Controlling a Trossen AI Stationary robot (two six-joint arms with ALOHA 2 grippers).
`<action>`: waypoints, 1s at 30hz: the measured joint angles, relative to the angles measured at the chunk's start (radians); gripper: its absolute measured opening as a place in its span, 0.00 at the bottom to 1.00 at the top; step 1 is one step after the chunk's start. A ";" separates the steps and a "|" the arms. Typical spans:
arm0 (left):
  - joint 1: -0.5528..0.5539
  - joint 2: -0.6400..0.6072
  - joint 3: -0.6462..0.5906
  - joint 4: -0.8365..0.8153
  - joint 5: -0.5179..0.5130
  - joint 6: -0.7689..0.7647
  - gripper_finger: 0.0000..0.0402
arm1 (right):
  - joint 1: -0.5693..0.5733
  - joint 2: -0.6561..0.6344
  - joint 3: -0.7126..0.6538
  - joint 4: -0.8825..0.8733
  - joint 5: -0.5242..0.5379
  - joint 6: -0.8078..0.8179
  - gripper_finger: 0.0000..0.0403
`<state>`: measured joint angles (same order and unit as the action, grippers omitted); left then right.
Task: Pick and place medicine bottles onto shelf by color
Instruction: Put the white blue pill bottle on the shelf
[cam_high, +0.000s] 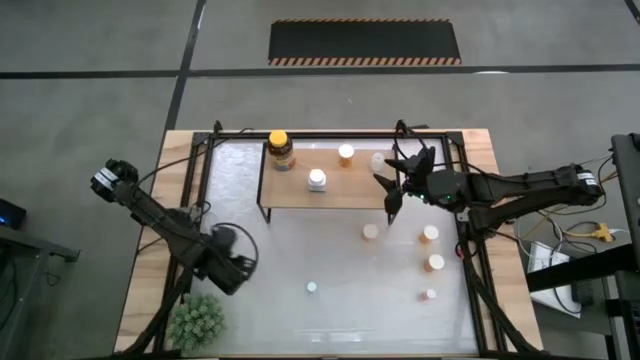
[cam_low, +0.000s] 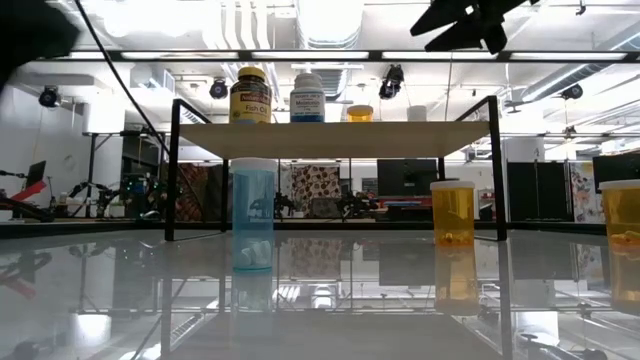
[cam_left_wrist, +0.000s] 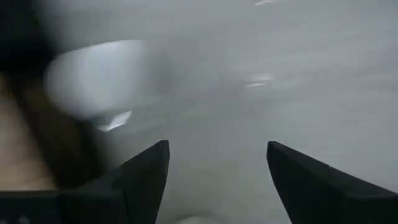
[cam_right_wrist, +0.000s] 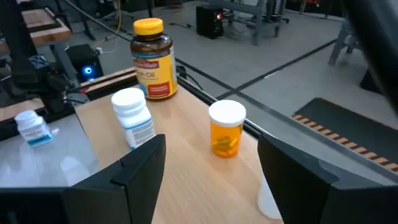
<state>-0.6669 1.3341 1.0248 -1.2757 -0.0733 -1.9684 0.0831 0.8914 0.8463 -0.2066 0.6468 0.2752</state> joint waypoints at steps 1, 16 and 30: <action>-0.001 0.000 -0.001 -0.060 0.038 -0.020 0.63 | 0.003 0.001 0.000 0.000 0.000 0.000 0.61; 0.013 -0.014 -0.183 -0.136 0.009 -0.069 0.63 | 0.009 0.047 0.000 0.002 0.006 0.003 0.60; 0.013 -0.015 -0.284 0.033 -0.018 -0.068 0.47 | 0.011 0.054 0.000 0.003 0.006 0.005 0.60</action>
<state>-0.6537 1.3193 0.7408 -1.2432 -0.0916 -2.0369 0.0940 0.9451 0.8463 -0.2039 0.6525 0.2805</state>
